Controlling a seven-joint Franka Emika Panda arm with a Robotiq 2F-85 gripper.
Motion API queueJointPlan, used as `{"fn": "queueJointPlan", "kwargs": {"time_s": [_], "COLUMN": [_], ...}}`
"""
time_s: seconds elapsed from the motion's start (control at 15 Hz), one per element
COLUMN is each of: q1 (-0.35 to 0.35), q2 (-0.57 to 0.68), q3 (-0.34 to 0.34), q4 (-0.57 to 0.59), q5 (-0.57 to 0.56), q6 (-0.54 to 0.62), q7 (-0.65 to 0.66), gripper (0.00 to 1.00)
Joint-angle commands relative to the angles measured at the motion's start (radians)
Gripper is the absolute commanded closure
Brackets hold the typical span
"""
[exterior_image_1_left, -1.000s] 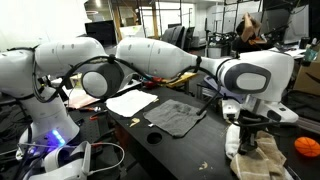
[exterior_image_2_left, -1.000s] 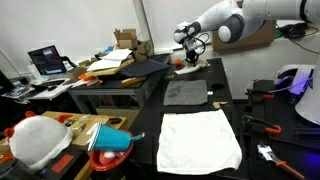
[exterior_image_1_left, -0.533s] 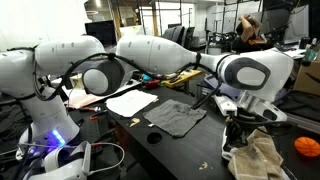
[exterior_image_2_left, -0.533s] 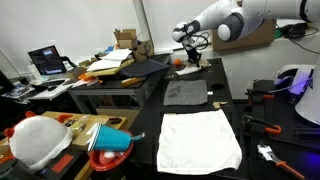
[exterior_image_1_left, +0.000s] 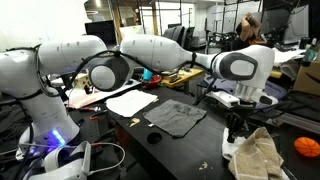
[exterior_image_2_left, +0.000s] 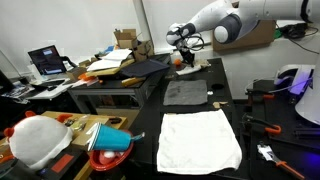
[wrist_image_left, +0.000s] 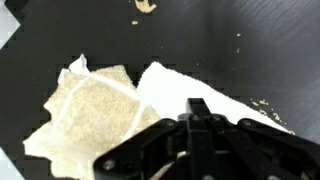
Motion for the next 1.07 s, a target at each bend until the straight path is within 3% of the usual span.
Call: {"fn": "queueJointPlan", "kwargs": {"time_s": [0.0, 0.4, 0.6, 1.0], "q1": [0.031, 0.025, 0.031, 0.031], "q2": [-0.007, -0.017, -0.001, 0.020], "q3": [-0.037, -0.063, -0.084, -0.067], "q4": [-0.011, -0.024, -0.008, 0.005], "q5": [-0.040, -0.061, -0.077, -0.069], "q6": [0.053, 0.005, -0.089, -0.175], "q7": [-0.037, -0.026, -0.028, -0.089], "gripper": [1.00, 1.00, 1.00, 1.00]}}
